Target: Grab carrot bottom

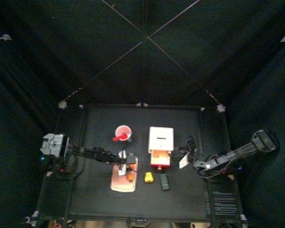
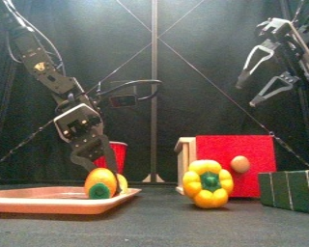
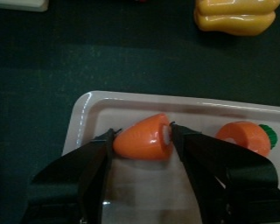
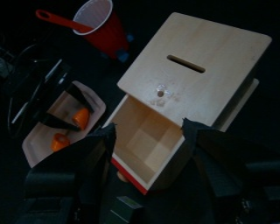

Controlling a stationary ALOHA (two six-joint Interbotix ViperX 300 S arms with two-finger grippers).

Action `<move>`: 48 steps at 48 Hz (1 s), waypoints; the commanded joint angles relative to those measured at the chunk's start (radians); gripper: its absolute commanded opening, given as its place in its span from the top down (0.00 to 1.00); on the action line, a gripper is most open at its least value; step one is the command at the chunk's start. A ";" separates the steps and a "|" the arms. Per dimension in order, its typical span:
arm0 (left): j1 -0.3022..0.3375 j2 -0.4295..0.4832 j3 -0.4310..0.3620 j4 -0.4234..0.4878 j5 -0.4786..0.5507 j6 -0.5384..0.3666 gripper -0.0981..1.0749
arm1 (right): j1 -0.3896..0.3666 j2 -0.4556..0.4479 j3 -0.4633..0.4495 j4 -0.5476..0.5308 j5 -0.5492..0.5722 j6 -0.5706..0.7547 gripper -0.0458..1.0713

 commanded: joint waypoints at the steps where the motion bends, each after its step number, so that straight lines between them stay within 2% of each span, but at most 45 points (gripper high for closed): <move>1: 0.002 -0.003 -0.012 -0.002 0.002 -0.002 0.18 | -0.003 -0.003 -0.009 -0.002 0.002 0.002 0.12; 21: 0.000 -0.034 -0.015 0.000 0.002 0.000 0.30 | -0.003 -0.003 -0.008 -0.002 0.002 0.002 0.12; 35: -0.005 -0.110 -0.011 0.000 0.002 -0.002 0.30 | -0.005 -0.003 -0.008 -0.002 0.002 0.000 0.12; 48: -0.005 -0.124 -0.005 0.000 0.002 0.000 0.31 | -0.005 -0.003 -0.005 0.009 0.000 0.000 0.12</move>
